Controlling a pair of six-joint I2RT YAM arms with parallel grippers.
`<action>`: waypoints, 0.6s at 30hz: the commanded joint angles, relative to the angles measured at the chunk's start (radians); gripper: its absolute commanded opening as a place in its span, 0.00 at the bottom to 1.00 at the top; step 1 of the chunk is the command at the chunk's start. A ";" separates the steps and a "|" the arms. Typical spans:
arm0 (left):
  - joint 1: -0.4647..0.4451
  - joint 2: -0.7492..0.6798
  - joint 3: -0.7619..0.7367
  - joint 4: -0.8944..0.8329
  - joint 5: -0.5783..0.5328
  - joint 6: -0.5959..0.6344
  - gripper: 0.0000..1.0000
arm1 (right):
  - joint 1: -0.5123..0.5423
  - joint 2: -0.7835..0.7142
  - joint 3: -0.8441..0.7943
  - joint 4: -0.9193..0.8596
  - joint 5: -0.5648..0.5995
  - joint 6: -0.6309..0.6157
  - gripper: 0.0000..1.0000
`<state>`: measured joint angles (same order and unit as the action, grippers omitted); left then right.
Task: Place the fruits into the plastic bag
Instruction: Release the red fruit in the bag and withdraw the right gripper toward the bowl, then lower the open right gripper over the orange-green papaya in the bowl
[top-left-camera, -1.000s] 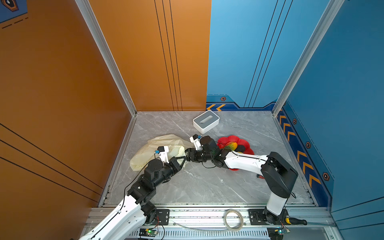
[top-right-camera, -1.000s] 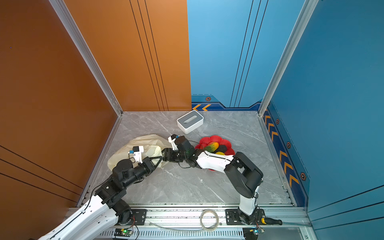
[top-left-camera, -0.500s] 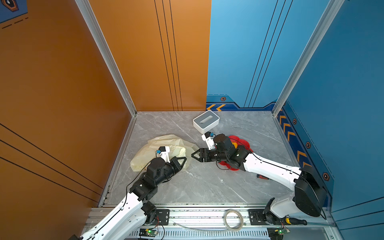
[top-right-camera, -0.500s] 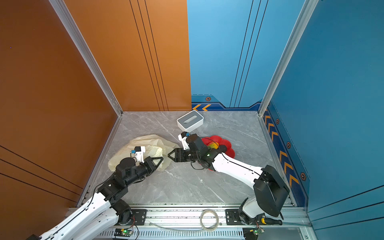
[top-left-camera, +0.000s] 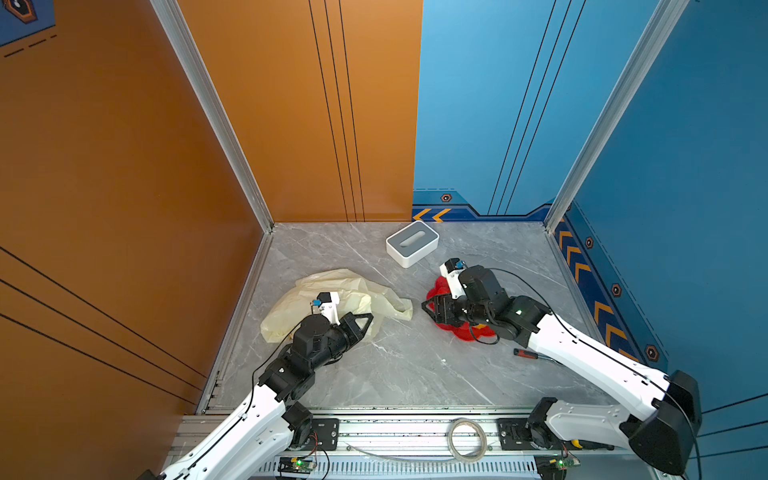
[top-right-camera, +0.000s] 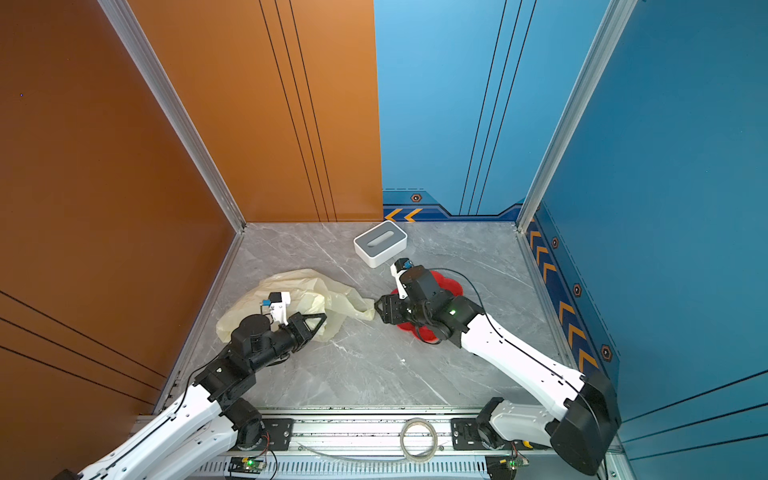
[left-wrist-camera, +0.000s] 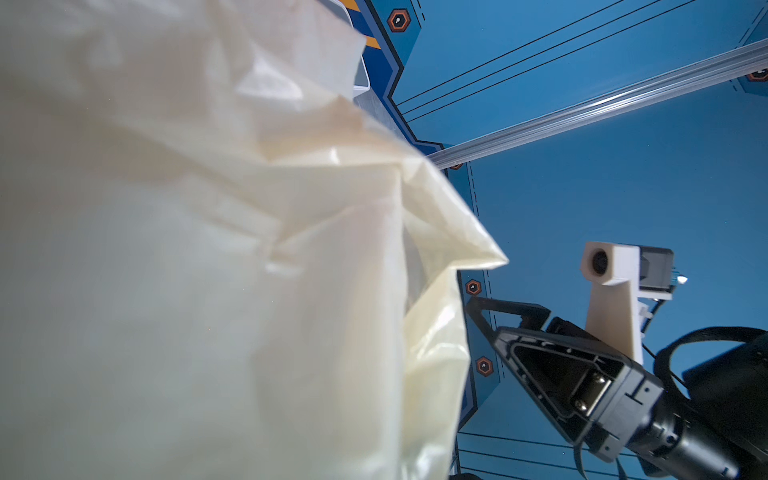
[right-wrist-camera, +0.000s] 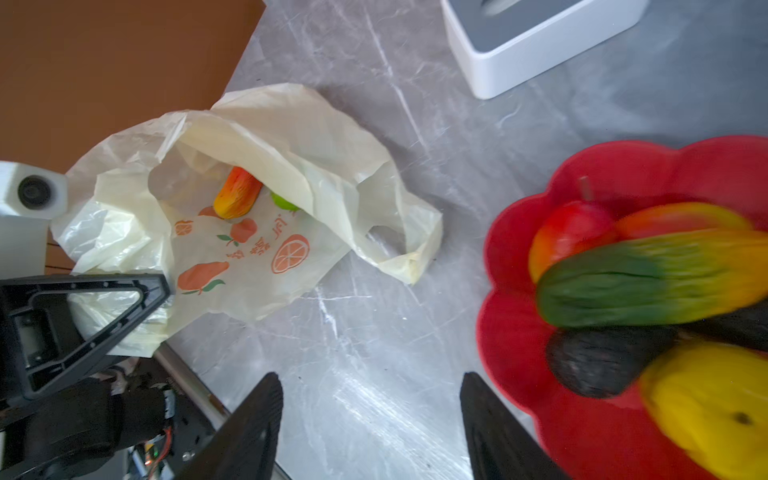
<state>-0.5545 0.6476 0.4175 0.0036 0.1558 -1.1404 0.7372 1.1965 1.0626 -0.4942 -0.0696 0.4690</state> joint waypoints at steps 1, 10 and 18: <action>0.013 -0.003 0.029 -0.026 0.012 0.033 0.00 | -0.028 -0.079 0.066 -0.157 0.145 -0.102 1.00; 0.016 -0.012 0.042 -0.049 0.004 0.041 0.00 | -0.193 -0.237 0.120 -0.190 0.114 -0.130 1.00; 0.016 -0.028 0.049 -0.083 -0.002 0.045 0.00 | -0.361 -0.247 0.163 -0.220 -0.088 0.043 1.00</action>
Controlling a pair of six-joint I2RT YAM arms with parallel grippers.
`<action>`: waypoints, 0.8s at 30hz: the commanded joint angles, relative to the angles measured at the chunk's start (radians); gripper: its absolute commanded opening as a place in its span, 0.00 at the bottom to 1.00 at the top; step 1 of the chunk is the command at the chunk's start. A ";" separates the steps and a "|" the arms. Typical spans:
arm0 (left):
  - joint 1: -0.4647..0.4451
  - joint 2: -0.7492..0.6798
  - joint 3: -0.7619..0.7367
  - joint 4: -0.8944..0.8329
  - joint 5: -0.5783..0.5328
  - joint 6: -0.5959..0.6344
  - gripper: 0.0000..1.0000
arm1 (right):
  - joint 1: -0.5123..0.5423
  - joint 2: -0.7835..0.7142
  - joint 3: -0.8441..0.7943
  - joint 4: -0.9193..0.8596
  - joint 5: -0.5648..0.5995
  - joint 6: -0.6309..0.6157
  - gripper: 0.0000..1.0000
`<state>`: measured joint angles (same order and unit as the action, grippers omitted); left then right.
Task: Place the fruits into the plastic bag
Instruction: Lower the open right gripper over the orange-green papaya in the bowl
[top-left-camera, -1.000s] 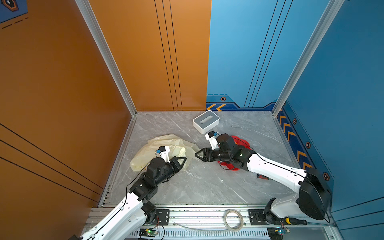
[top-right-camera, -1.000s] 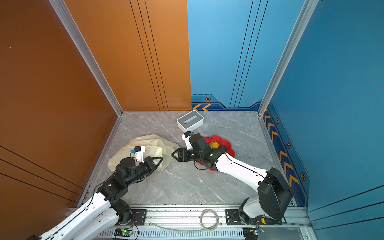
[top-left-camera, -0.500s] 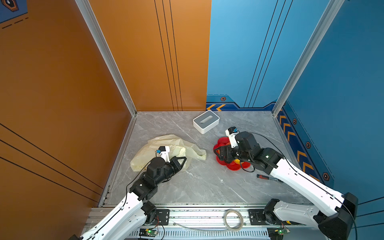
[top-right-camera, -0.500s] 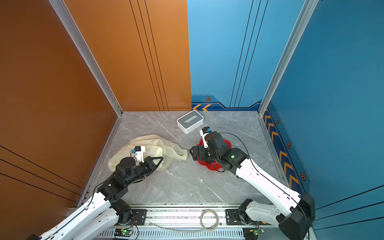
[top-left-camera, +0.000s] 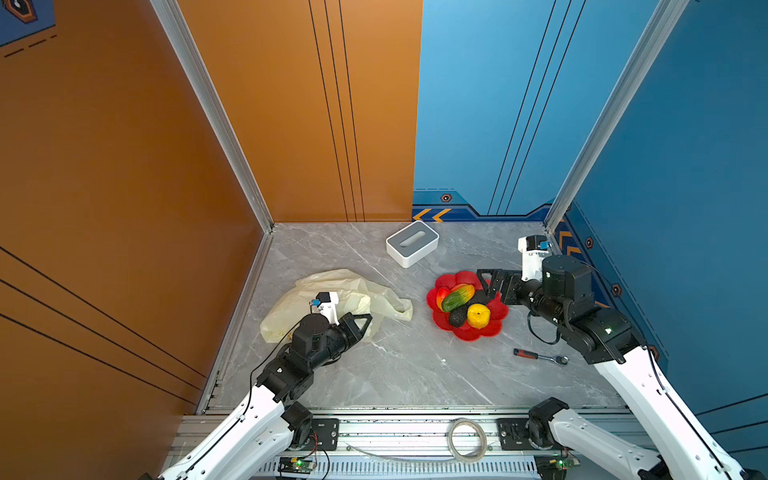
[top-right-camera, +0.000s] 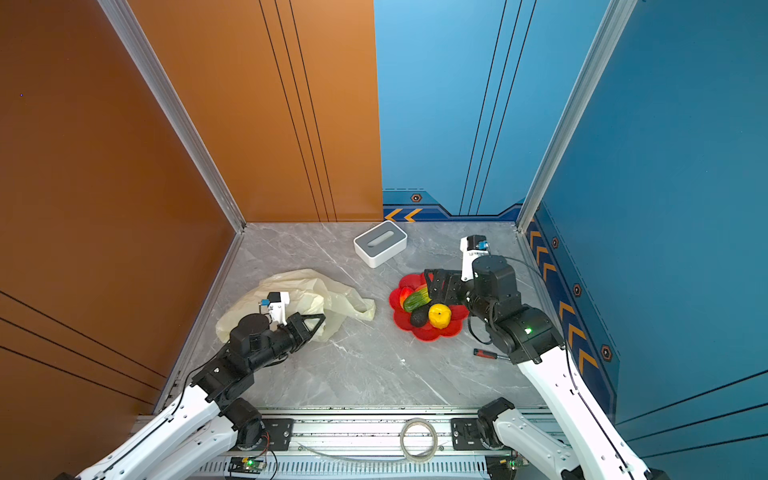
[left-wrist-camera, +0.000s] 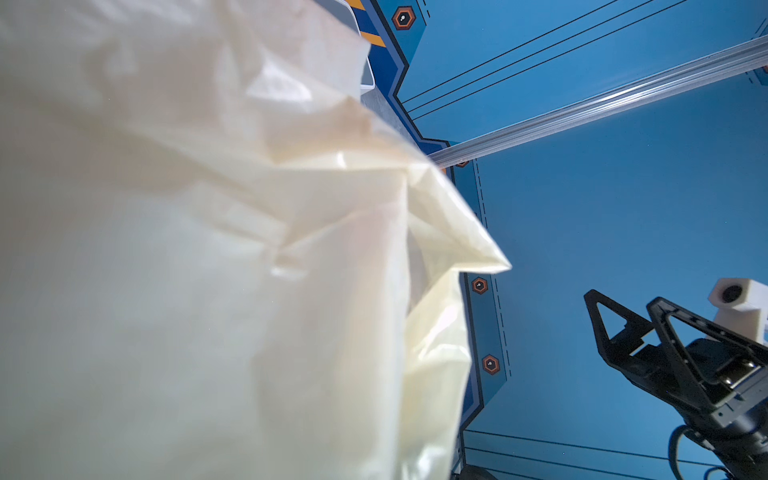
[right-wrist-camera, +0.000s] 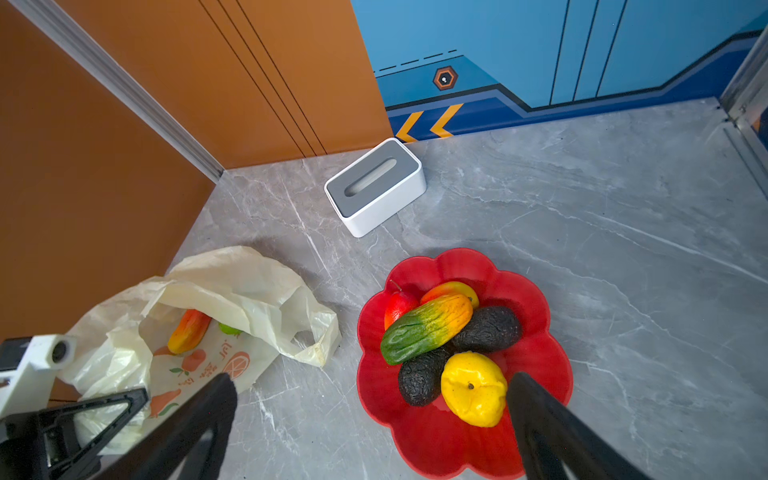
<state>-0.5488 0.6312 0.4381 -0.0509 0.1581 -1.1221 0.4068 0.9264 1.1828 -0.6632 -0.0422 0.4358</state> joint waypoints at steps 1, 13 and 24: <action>0.010 -0.011 0.029 -0.030 -0.005 0.027 0.00 | -0.045 0.042 0.059 -0.071 -0.151 0.101 1.00; 0.011 -0.015 0.035 -0.051 -0.011 0.024 0.00 | -0.090 0.270 0.193 -0.263 -0.174 0.231 1.00; 0.012 -0.018 0.051 -0.118 -0.040 0.012 0.00 | -0.062 0.373 0.139 -0.174 -0.050 0.571 1.00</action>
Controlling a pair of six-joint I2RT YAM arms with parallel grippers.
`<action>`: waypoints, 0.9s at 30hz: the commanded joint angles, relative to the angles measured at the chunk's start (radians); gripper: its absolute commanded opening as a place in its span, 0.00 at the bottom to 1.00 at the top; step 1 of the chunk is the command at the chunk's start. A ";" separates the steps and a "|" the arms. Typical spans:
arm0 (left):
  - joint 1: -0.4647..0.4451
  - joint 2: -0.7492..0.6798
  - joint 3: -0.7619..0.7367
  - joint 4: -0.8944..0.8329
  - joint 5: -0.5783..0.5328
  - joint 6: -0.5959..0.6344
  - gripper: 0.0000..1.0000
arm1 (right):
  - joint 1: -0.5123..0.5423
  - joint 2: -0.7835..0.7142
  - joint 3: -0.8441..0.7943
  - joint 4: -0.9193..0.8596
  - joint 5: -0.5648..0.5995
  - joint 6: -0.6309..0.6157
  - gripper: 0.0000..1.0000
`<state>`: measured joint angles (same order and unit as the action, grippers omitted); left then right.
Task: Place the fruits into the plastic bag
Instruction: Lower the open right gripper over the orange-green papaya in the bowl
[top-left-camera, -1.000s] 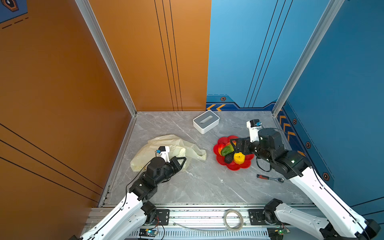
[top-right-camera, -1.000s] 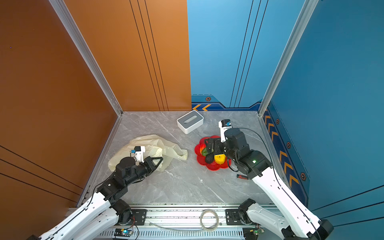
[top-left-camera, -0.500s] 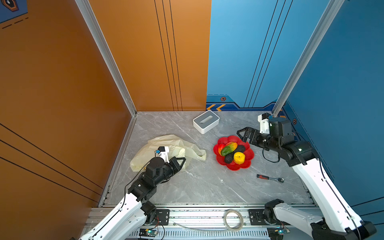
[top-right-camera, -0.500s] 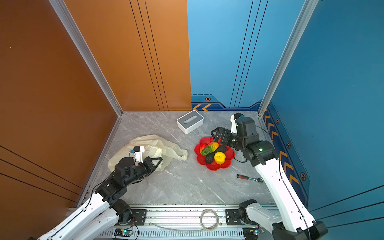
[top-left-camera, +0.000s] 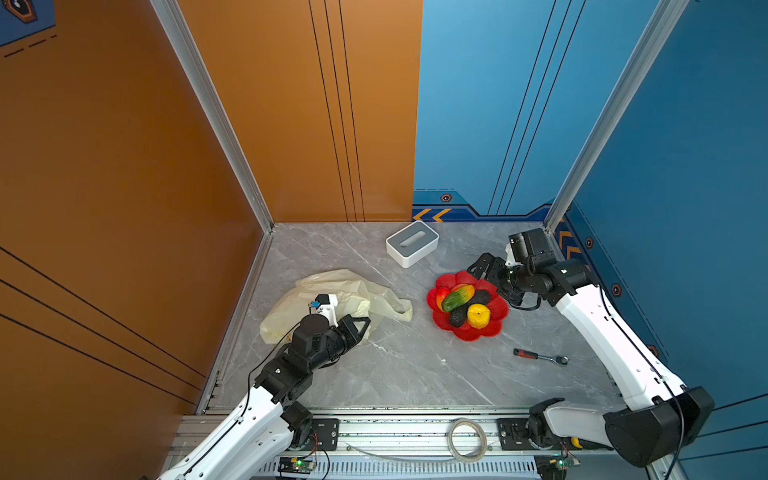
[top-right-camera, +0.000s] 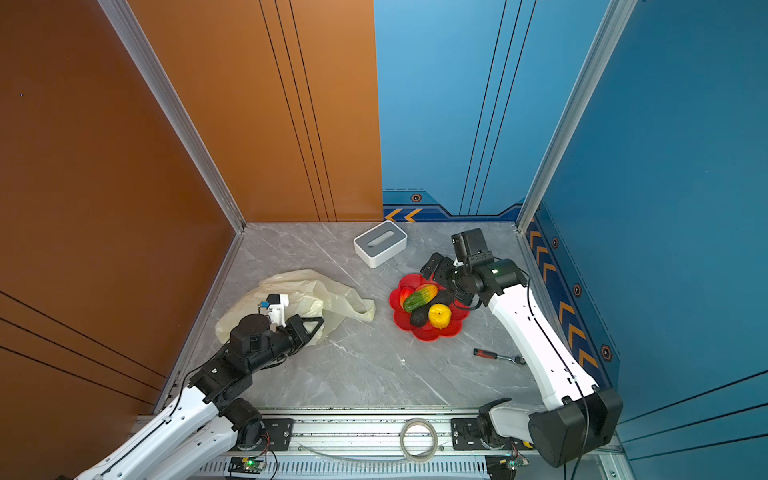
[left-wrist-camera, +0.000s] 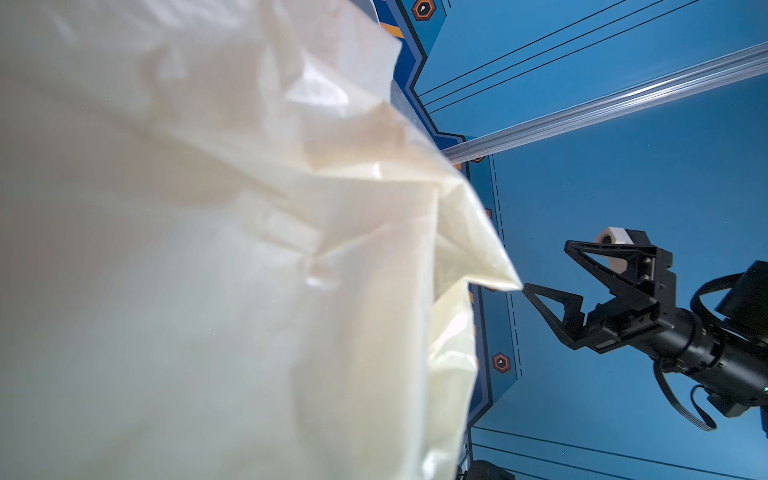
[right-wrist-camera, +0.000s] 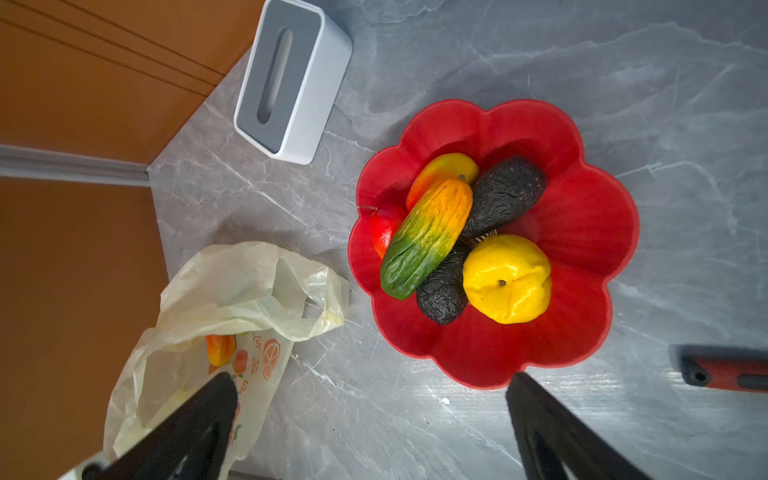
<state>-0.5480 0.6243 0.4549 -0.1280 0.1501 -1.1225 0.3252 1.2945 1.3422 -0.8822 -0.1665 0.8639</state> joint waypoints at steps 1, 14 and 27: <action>0.011 -0.012 0.034 -0.046 -0.033 0.012 0.00 | 0.031 0.018 -0.017 0.040 0.103 0.174 1.00; 0.011 -0.008 0.050 -0.088 -0.043 0.006 0.00 | 0.097 0.267 0.085 -0.078 0.191 0.414 1.00; 0.014 -0.006 0.058 -0.096 -0.044 0.004 0.00 | 0.125 0.464 0.156 -0.078 0.230 0.501 0.90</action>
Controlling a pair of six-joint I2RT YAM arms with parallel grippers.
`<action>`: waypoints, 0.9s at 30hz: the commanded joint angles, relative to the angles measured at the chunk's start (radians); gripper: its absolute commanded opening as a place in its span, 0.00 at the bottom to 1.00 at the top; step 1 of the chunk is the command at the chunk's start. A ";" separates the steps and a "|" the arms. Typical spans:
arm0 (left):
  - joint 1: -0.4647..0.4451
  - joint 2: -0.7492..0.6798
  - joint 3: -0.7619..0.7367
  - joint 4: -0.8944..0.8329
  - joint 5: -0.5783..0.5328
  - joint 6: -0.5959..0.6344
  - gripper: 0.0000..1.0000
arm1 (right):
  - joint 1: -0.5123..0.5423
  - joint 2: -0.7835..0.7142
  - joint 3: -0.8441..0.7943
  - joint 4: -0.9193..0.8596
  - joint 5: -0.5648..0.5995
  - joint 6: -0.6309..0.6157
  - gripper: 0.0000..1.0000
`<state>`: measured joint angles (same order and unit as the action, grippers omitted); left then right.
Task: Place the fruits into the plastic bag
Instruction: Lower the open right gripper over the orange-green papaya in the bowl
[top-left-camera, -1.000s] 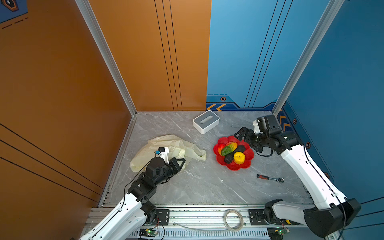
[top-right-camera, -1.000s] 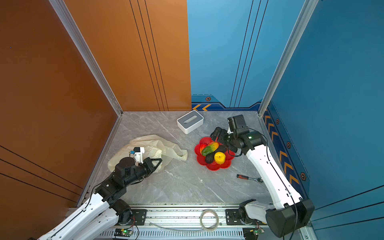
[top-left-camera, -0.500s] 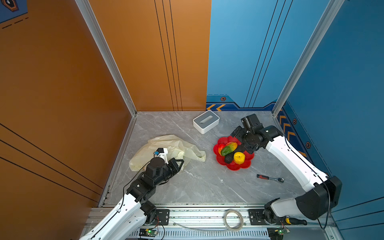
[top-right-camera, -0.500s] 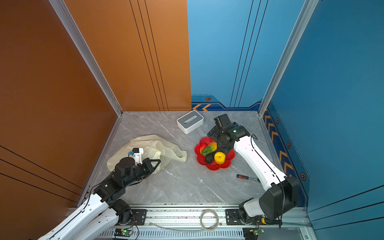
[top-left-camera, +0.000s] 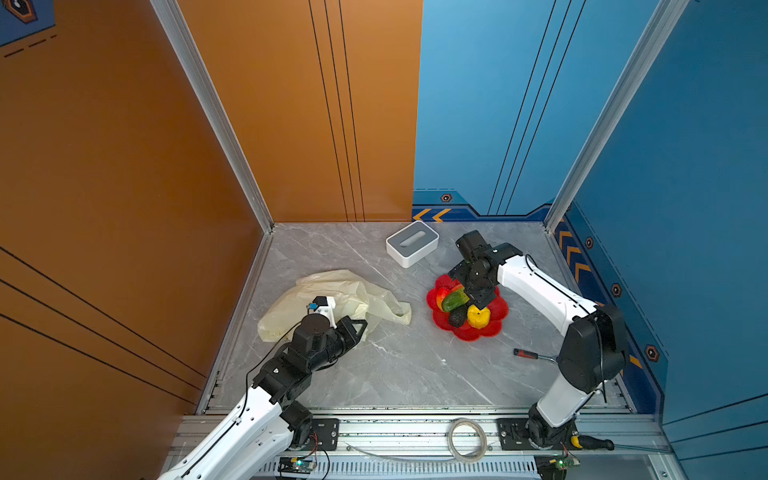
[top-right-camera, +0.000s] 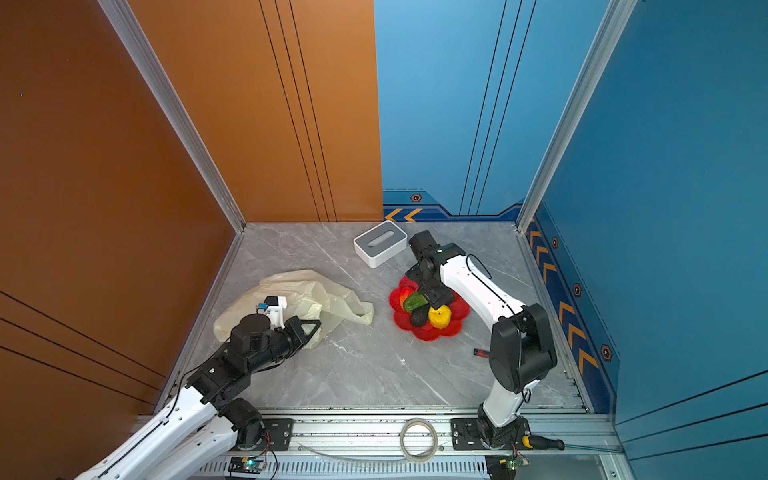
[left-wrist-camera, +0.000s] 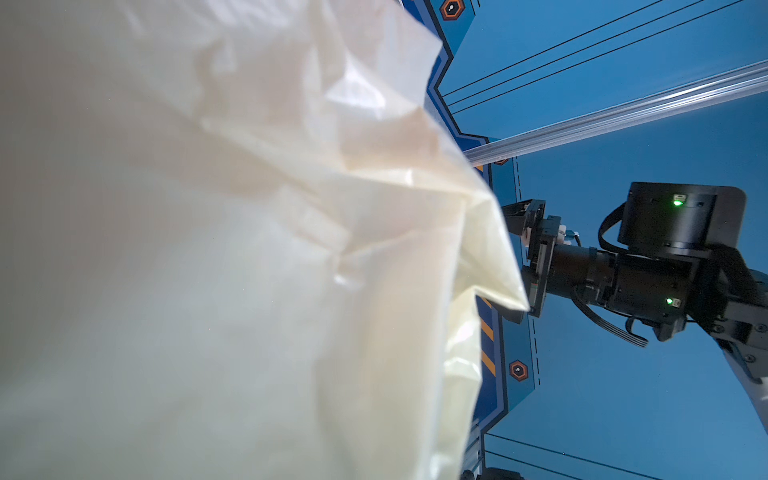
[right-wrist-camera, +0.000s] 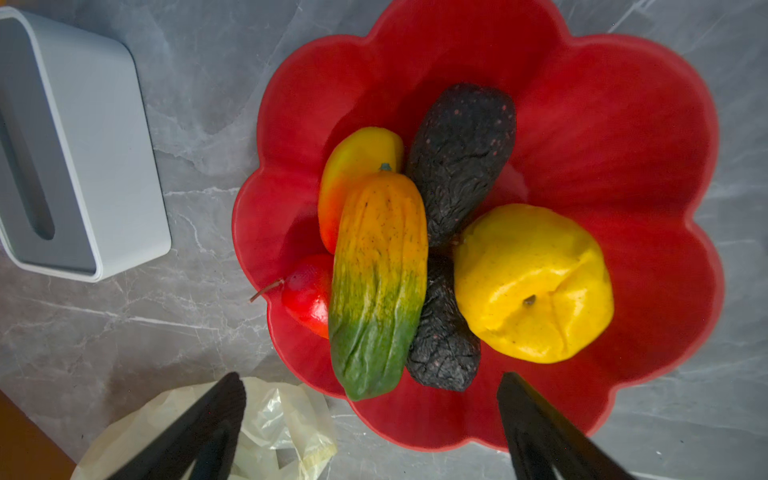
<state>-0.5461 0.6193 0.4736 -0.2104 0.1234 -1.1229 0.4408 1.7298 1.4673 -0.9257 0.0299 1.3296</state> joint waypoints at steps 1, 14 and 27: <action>0.012 -0.001 0.039 -0.014 -0.019 0.005 0.00 | 0.012 0.043 0.037 -0.035 0.030 0.037 0.89; 0.015 0.001 0.033 -0.008 -0.019 0.005 0.00 | 0.027 0.153 0.046 -0.025 0.041 0.051 0.74; 0.018 -0.014 0.022 -0.020 -0.027 0.002 0.00 | 0.020 0.183 0.035 0.005 0.031 0.046 0.47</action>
<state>-0.5415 0.6125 0.4740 -0.2146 0.1158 -1.1233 0.4622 1.9041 1.4895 -0.9157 0.0319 1.3678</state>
